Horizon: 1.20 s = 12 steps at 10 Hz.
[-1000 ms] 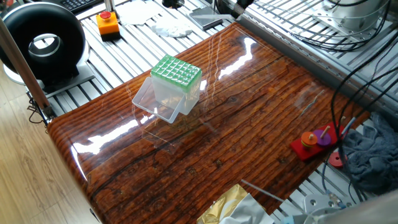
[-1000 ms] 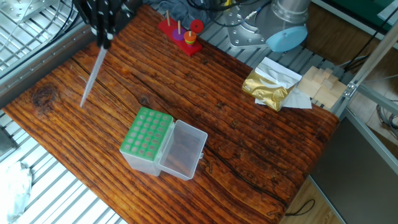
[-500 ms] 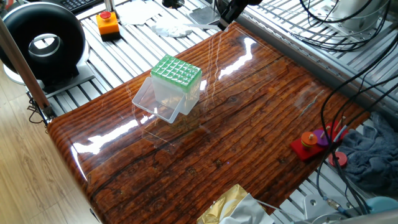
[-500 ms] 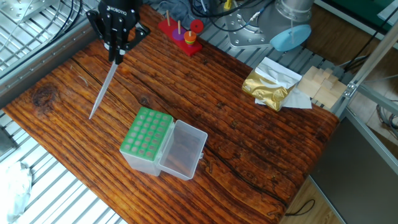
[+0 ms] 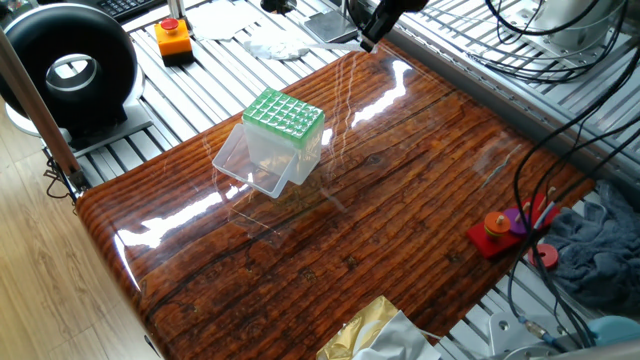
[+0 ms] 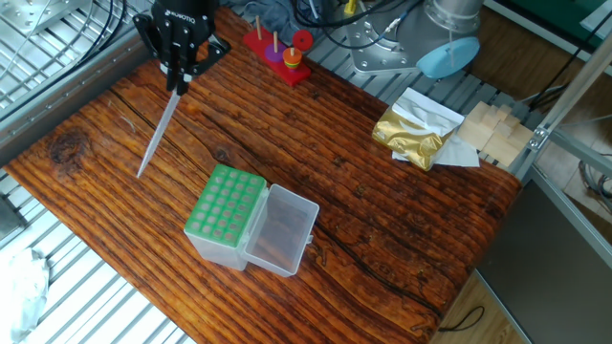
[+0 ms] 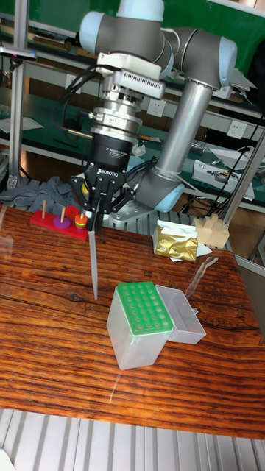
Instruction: Insert a large pipette tip into the holder for large pipette tips
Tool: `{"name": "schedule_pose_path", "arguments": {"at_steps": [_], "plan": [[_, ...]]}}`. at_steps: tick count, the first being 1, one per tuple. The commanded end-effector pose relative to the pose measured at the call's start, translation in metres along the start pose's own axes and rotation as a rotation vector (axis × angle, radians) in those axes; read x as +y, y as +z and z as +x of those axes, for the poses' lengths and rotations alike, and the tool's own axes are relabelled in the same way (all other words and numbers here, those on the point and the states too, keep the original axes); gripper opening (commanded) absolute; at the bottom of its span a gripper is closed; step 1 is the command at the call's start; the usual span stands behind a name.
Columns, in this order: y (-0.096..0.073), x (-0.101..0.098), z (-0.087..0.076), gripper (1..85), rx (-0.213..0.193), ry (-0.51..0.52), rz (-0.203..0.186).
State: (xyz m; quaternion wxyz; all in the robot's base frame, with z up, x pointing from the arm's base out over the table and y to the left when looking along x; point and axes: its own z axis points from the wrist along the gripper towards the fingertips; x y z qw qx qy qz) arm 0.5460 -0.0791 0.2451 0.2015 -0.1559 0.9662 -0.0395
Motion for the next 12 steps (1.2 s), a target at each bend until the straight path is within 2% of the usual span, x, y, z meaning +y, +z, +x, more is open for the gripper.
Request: {"name": "schedule_pose_path", "arguments": {"at_steps": [1, 5, 8, 10, 12], "plan": [[-0.001, -0.005, -0.002, 1.0, -0.007, 0.003, 0.015], [-0.002, -0.001, -0.014, 1.0, -0.055, 0.014, 0.002], [-0.002, -0.004, -0.012, 1.0, -0.044, 0.004, 0.011], [-0.001, 0.000, -0.008, 1.0, -0.030, 0.001, -0.001], [-0.011, -0.005, -0.011, 1.0, -0.006, -0.014, -0.003]]}}
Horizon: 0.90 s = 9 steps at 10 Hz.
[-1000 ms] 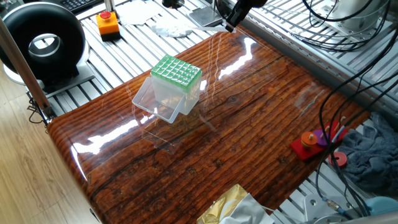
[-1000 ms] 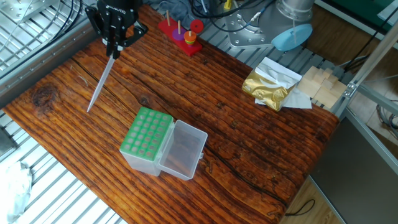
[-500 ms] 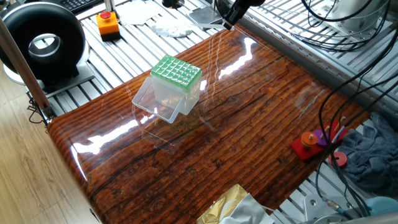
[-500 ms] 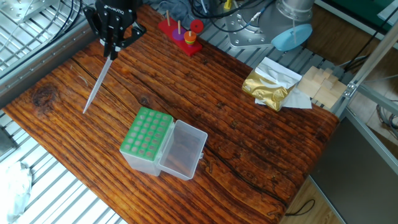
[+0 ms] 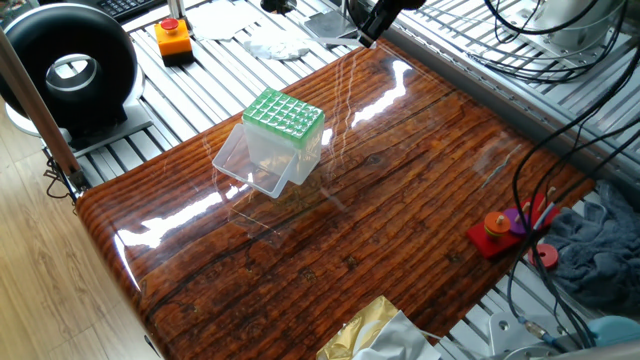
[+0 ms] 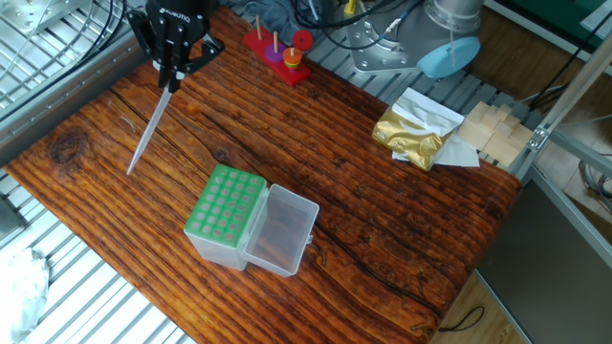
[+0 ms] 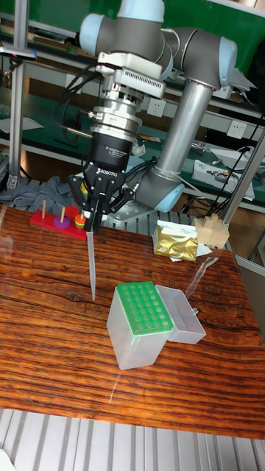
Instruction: Insert a large pipette tip into the holder for large pipette tips
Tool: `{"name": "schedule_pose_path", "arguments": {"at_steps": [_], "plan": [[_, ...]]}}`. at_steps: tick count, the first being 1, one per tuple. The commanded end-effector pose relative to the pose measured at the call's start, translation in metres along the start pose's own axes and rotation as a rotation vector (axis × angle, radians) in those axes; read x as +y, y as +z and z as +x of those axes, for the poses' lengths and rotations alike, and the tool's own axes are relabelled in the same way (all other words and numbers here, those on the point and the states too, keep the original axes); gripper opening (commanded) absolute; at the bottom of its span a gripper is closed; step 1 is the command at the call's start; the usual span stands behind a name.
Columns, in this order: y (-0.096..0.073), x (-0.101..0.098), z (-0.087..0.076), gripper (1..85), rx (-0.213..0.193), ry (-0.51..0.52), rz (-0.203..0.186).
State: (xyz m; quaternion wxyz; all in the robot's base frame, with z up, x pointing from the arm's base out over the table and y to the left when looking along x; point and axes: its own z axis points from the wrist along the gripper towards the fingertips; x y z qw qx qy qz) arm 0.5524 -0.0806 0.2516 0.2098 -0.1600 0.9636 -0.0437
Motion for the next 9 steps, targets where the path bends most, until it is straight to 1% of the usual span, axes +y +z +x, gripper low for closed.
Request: {"name": "schedule_pose_path", "arguments": {"at_steps": [1, 2, 4, 7, 8, 9], "plan": [[-0.016, -0.004, -0.004, 1.0, 0.025, -0.008, -0.009], [-0.026, -0.006, -0.002, 1.0, 0.044, -0.012, -0.007], [-0.049, -0.009, -0.003, 1.0, 0.064, -0.013, -0.014], [-0.085, -0.019, 0.004, 1.0, 0.095, -0.015, -0.033], [-0.095, -0.022, 0.006, 1.0, 0.106, -0.013, -0.044], [-0.098, -0.023, 0.003, 1.0, 0.103, -0.011, -0.057]]}}
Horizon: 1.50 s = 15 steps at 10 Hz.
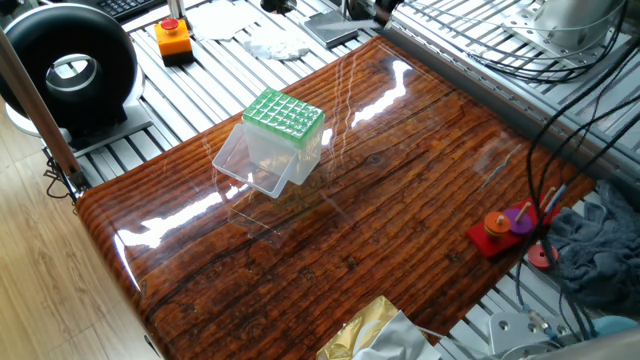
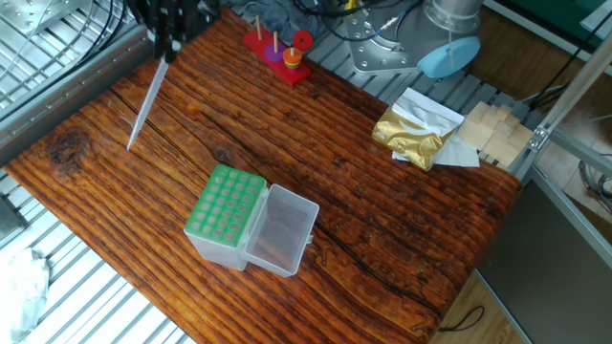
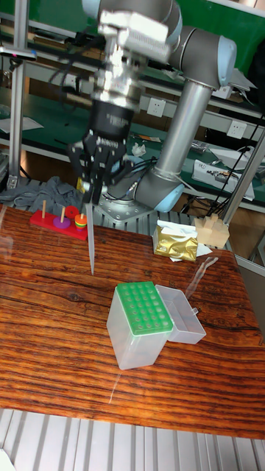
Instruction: Insert a large pipette tip into the holder for large pipette tips
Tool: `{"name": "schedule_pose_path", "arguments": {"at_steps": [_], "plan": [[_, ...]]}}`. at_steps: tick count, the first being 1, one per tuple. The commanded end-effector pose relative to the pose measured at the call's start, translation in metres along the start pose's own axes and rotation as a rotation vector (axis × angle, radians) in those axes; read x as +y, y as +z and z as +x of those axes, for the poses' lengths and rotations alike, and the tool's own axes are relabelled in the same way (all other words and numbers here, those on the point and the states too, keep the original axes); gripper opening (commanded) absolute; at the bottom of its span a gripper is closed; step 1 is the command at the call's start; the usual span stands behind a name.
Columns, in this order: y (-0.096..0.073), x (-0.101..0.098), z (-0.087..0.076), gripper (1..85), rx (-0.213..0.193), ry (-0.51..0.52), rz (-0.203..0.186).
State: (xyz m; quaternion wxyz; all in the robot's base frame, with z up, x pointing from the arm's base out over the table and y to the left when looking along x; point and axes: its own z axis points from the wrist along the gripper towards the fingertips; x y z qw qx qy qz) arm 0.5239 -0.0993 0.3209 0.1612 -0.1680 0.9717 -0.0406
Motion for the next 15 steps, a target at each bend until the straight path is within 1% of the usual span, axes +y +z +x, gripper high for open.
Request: {"name": "schedule_pose_path", "arguments": {"at_steps": [1, 2, 4, 6, 7, 10, 11, 12, 13, 14, 15], "plan": [[-0.023, -0.001, -0.003, 1.0, 0.003, 0.008, -0.044], [-0.022, 0.003, -0.008, 1.0, 0.001, 0.012, -0.048], [-0.011, 0.013, -0.017, 1.0, -0.017, 0.024, -0.058], [-0.005, 0.014, -0.019, 1.0, -0.020, 0.014, -0.058], [-0.003, 0.014, -0.018, 1.0, -0.020, 0.010, -0.052], [-0.001, 0.013, -0.017, 1.0, -0.019, 0.006, -0.050], [0.000, 0.011, -0.017, 1.0, -0.016, 0.001, -0.040], [0.000, 0.006, -0.018, 1.0, -0.020, -0.014, -0.021], [0.000, 0.003, -0.023, 1.0, -0.042, -0.042, -0.010], [0.000, 0.005, -0.026, 1.0, -0.053, -0.061, -0.017], [0.000, 0.004, -0.028, 1.0, -0.059, -0.075, -0.013]]}}
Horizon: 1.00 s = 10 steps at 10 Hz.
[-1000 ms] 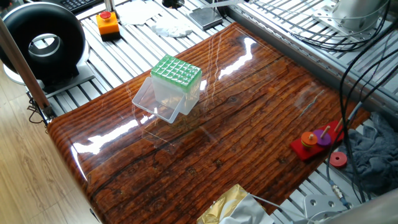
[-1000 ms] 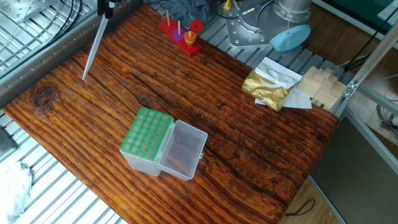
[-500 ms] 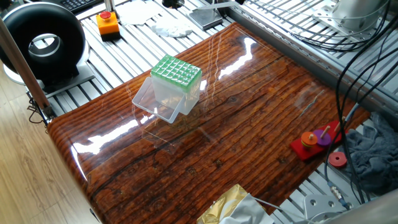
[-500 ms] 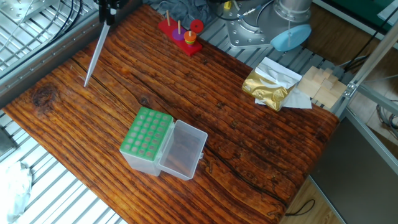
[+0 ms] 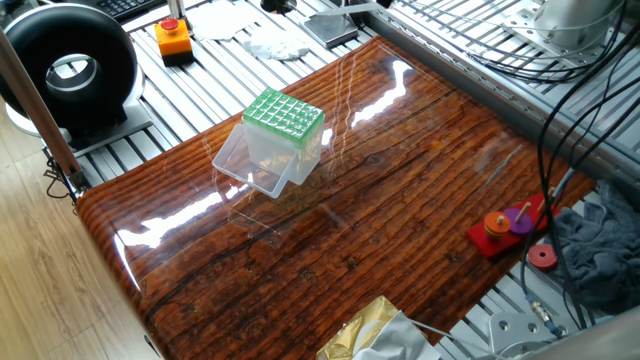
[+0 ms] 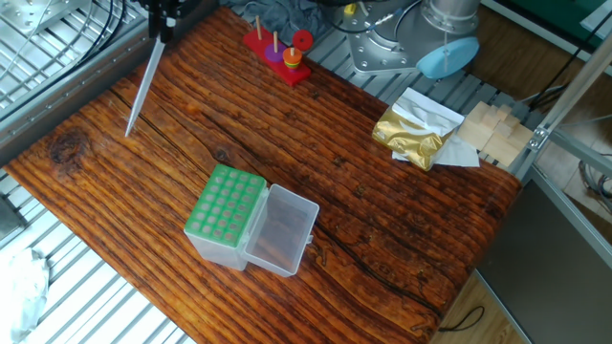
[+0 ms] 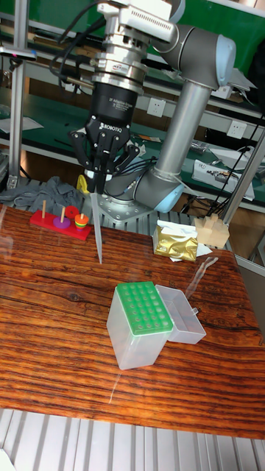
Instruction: Insert a large pipette tip into the holder for large pipette tips
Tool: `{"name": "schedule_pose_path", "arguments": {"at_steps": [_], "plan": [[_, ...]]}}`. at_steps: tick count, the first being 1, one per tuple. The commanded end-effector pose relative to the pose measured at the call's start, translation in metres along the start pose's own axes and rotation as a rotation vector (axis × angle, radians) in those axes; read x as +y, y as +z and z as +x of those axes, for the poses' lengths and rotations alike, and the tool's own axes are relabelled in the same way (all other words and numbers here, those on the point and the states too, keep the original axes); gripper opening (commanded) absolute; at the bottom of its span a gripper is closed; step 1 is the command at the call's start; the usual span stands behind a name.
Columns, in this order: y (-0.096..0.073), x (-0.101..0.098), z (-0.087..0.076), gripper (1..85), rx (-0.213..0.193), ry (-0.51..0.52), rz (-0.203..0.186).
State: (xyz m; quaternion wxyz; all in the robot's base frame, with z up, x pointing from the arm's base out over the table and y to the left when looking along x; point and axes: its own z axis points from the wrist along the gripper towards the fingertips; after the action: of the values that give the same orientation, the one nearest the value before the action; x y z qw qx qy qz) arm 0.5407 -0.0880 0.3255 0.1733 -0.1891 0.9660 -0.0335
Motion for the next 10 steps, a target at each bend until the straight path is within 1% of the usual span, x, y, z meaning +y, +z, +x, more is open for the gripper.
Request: {"name": "schedule_pose_path", "arguments": {"at_steps": [1, 2, 5, 6, 7, 8, 9, 10], "plan": [[-0.001, -0.007, -0.012, 1.0, -0.048, -0.047, 0.025], [-0.002, -0.008, -0.019, 1.0, -0.073, -0.043, 0.032], [-0.003, -0.005, -0.034, 1.0, -0.133, -0.022, 0.022], [-0.003, -0.004, -0.037, 1.0, -0.143, -0.019, 0.017], [-0.004, -0.006, -0.039, 1.0, -0.150, -0.023, 0.025], [-0.003, -0.005, -0.037, 1.0, -0.144, -0.021, 0.019], [-0.003, -0.001, -0.036, 1.0, -0.140, -0.018, 0.004], [-0.003, 0.001, -0.033, 1.0, -0.129, -0.014, -0.004]]}}
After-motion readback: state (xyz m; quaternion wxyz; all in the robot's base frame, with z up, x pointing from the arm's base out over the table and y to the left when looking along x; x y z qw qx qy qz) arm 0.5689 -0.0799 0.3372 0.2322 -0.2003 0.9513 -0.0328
